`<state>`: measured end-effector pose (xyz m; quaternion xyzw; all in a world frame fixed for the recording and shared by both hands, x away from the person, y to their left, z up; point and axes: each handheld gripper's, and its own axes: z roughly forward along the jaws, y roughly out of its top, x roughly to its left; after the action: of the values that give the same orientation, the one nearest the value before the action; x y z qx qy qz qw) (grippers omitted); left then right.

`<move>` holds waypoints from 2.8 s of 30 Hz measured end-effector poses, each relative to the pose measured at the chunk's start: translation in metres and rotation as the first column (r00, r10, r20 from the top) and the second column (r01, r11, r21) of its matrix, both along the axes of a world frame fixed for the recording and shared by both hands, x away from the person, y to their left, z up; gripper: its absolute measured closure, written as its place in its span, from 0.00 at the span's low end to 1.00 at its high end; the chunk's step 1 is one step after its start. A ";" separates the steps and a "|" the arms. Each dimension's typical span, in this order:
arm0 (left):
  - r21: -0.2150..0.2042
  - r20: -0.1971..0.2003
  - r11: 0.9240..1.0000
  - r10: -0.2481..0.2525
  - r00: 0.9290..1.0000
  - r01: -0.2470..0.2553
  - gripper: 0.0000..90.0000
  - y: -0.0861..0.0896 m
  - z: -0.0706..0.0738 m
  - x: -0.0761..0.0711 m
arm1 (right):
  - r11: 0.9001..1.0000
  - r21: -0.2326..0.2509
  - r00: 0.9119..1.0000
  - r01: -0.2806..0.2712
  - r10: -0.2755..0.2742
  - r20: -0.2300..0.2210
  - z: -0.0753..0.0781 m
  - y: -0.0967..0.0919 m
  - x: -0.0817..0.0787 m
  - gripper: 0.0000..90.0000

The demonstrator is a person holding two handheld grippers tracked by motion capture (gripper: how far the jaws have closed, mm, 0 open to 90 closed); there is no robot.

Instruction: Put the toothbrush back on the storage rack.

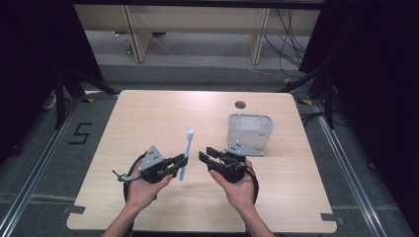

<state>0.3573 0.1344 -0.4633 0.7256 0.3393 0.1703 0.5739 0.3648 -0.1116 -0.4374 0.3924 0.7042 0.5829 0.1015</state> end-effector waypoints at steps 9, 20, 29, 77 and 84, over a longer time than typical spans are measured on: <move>-0.004 0.002 1.000 -0.012 1.000 0.012 0.87 -0.006 0.000 -0.001 | 0.999 0.017 0.999 -0.032 0.032 0.013 0.002 0.016 0.004 0.73; -0.010 0.016 1.000 -0.010 1.000 0.010 0.87 -0.008 0.000 -0.003 | 1.000 -0.002 0.999 -0.030 0.030 0.026 0.001 0.026 0.007 0.82; -0.018 0.019 1.000 -0.008 1.000 0.009 0.87 -0.009 0.001 -0.004 | 1.000 0.012 0.998 -0.028 0.028 0.050 0.002 0.029 0.009 0.93; 0.063 0.138 0.988 0.131 0.982 -0.141 0.38 0.040 -0.032 -0.007 | 0.998 -0.027 0.983 0.064 -0.058 0.176 0.022 -0.009 0.010 0.96; 0.056 0.143 0.984 0.161 0.976 -0.171 0.38 0.048 -0.039 -0.006 | 0.996 -0.036 0.981 0.076 -0.068 0.182 0.023 -0.010 0.010 0.96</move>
<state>0.3515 0.1822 -0.5023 0.7002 0.3521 0.2789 0.5549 0.3745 -0.1217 -0.4144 0.3611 0.6896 0.5968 0.1943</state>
